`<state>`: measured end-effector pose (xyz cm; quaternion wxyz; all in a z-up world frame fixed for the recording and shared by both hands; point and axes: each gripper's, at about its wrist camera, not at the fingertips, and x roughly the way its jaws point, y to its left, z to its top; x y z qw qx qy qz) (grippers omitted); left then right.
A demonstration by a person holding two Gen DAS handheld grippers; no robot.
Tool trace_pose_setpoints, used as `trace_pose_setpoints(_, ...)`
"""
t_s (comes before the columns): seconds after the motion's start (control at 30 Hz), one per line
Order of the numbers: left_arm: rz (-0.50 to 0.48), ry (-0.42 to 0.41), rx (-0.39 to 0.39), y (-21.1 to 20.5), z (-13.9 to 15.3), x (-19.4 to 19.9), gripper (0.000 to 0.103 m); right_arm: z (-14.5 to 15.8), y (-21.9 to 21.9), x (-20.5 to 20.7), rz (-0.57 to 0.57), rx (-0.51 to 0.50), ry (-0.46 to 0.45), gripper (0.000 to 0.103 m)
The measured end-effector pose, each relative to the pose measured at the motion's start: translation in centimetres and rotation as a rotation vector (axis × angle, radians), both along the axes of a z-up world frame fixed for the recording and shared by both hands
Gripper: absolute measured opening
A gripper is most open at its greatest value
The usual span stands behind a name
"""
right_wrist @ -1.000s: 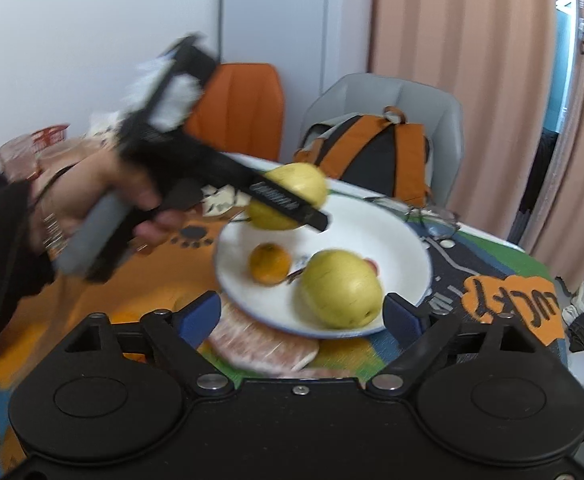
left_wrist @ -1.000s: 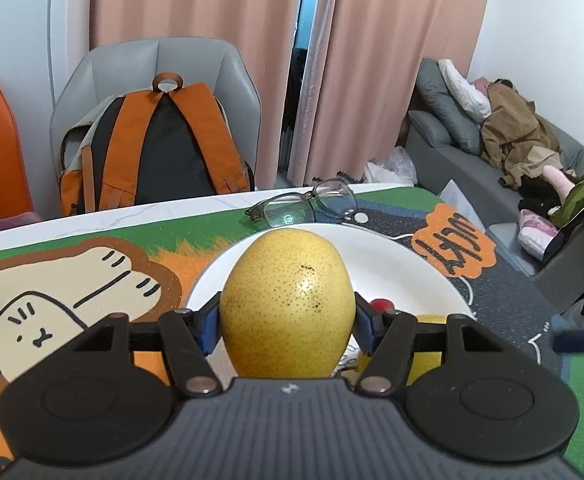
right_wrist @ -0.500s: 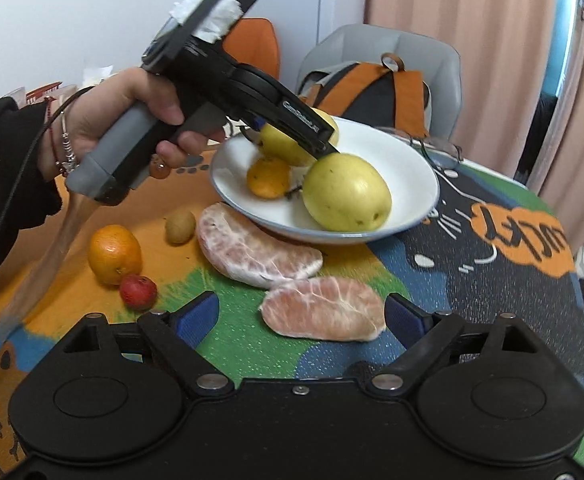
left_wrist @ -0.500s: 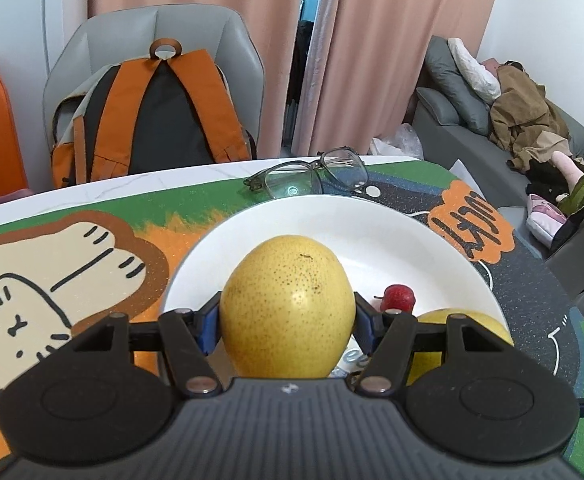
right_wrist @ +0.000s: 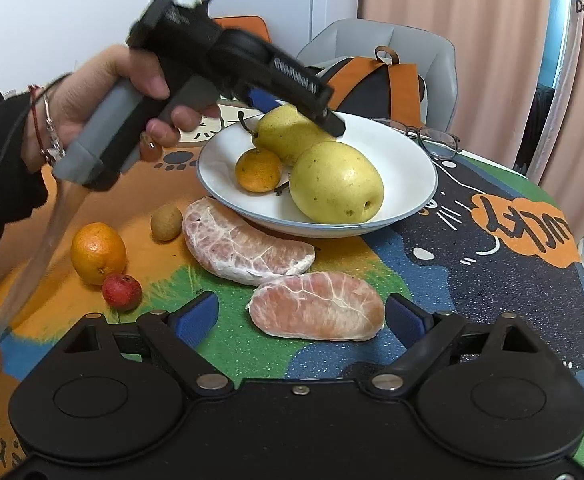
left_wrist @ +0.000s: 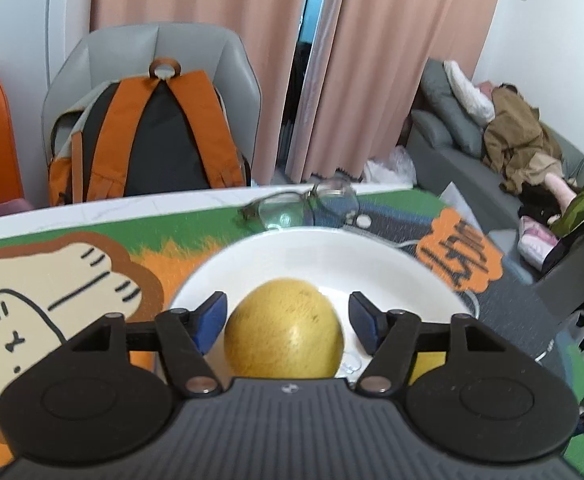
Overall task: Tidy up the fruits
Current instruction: 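Lower the yellow pear onto the plate with the left tool and open it, then grasp the large orange with the left tool while the right tool grasps a pink pomelo segment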
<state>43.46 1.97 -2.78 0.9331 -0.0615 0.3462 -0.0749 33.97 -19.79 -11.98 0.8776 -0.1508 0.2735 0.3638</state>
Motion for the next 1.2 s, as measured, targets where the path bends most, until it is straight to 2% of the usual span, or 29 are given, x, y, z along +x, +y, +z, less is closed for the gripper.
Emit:
trace_pose_setpoints(0.3,-0.081,-0.041,0.037,-0.3,2.4,-3.6,0.088,-0.4,0.2,0.4,-0.006,0.000,0.010,0.090)
trace_pose_setpoints(0.47,-0.119,-0.040,0.061,-0.5,2.3,-6.4,0.092,-0.5,0.2,0.4,-0.012,-0.001,0.005,0.090)
trace_pose_setpoints(0.67,-0.149,-0.041,0.046,0.1,1.9,-9.9,0.093,-0.8,0.5,0.3,-0.022,-0.024,-0.016,0.087)
trace_pose_setpoints(0.83,-0.142,-0.035,0.018,0.6,1.4,-11.8,0.094,-0.8,0.4,0.2,-0.045,-0.035,-0.039,0.075)
trace_pose_setpoints(1.2,-0.203,-0.001,0.031,0.7,-0.1,-16.2,0.094,-0.7,0.4,-0.1,-0.047,-0.043,-0.064,0.069)
